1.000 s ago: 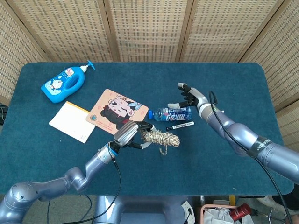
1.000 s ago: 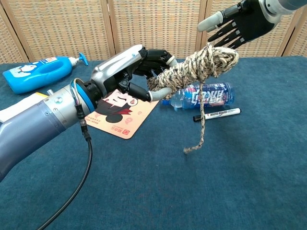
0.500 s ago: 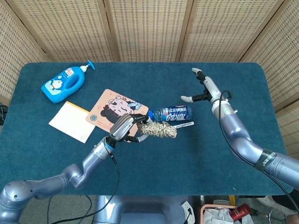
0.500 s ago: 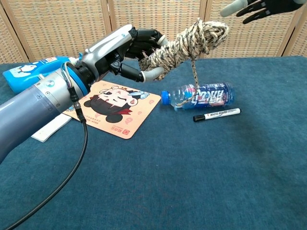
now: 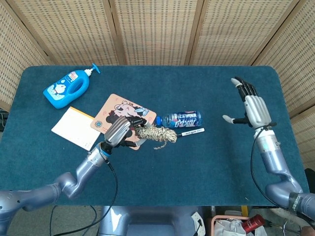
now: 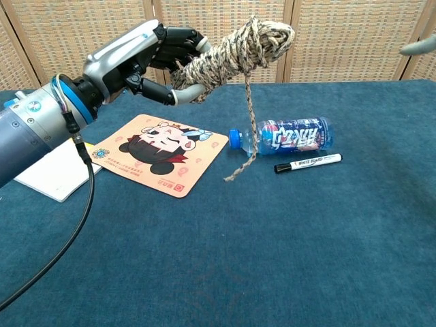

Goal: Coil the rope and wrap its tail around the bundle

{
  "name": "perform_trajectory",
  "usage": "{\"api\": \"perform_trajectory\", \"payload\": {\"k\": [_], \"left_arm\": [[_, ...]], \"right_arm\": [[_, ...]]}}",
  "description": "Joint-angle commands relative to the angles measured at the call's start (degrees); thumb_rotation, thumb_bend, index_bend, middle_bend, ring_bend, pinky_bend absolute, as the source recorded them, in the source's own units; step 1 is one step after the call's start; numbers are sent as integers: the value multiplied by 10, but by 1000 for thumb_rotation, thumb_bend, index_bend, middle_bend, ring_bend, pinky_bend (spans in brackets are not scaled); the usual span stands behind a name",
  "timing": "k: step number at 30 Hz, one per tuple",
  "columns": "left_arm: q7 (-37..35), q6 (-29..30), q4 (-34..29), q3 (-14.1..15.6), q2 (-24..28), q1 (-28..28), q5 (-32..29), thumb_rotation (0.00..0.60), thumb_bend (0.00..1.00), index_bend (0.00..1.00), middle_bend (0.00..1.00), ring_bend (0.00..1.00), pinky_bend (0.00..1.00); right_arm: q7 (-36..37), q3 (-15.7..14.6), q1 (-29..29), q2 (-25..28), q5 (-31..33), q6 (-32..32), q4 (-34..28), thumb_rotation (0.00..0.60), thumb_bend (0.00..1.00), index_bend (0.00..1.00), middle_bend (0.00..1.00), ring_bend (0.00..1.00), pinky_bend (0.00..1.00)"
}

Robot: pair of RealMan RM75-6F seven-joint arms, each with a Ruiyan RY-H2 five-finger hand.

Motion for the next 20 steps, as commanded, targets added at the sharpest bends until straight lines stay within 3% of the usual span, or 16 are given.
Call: {"api": "perform_trajectory", "payload": {"k": [1, 8, 20], "left_arm": [[5, 3, -10, 1, 11, 5, 0, 600, 829, 653, 538, 454, 533], [31, 13, -42, 3, 41, 19, 1, 600, 828, 653, 538, 454, 533], [58, 21, -91, 5, 85, 35, 5, 600, 830, 653, 538, 454, 533]], "right_arm": [[-101, -72, -63, -20, -88, 79, 25, 600, 0, 8, 0, 0, 0], [-198, -119, -123, -10, -112, 118, -41, 600, 0, 8, 0, 0, 0], [-238, -128, -168, -18, -146, 159, -54, 600, 0, 10, 0, 0, 0]]}}
